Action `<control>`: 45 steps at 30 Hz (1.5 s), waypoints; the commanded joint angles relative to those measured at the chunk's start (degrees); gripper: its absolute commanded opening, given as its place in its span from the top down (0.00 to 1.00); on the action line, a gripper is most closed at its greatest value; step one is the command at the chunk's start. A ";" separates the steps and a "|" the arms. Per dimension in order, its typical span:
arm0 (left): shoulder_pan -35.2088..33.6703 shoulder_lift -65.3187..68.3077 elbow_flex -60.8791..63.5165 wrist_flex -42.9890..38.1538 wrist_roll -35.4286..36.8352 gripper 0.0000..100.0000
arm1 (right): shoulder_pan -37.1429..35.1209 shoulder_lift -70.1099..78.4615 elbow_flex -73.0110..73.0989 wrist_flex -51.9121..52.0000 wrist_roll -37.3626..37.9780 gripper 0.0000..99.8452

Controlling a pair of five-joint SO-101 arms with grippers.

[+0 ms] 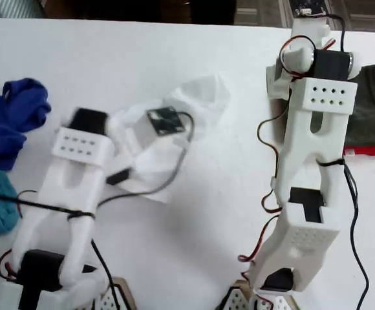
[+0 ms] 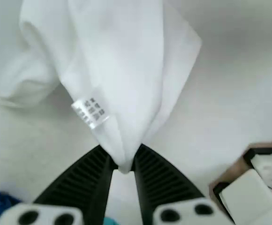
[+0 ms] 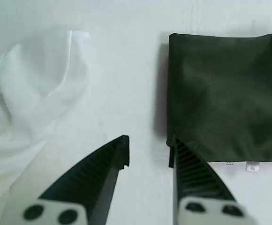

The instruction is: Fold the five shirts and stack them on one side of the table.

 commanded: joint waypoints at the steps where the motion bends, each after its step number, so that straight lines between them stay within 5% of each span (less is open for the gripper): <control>1: -7.21 -3.08 -8.57 5.98 -2.37 0.98 | -0.75 -3.38 -0.18 -1.63 -5.36 0.85; 13: -33.58 -16.26 -17.27 5.80 -11.52 0.98 | -13.05 1.71 -0.26 -14.37 -7.91 0.85; 17: -38.07 -17.76 -16.75 4.57 -10.46 0.98 | -19.21 7.60 -0.70 -16.13 -10.02 0.75; 21: -39.03 -15.30 -12.26 4.57 -7.38 0.98 | -25.63 12.70 -0.26 -13.23 -11.34 0.70; 27: -39.12 -11.96 0.04 -1.93 -7.56 0.98 | -31.52 19.12 -0.18 -4.18 -2.99 0.79; 34: -39.12 -11.69 7.69 -11.34 -7.47 0.98 | -31.96 26.95 -0.35 -3.56 1.67 0.90; 45: -38.95 -11.60 10.68 -14.42 -7.47 0.98 | -32.48 19.56 -2.81 -1.89 1.93 0.84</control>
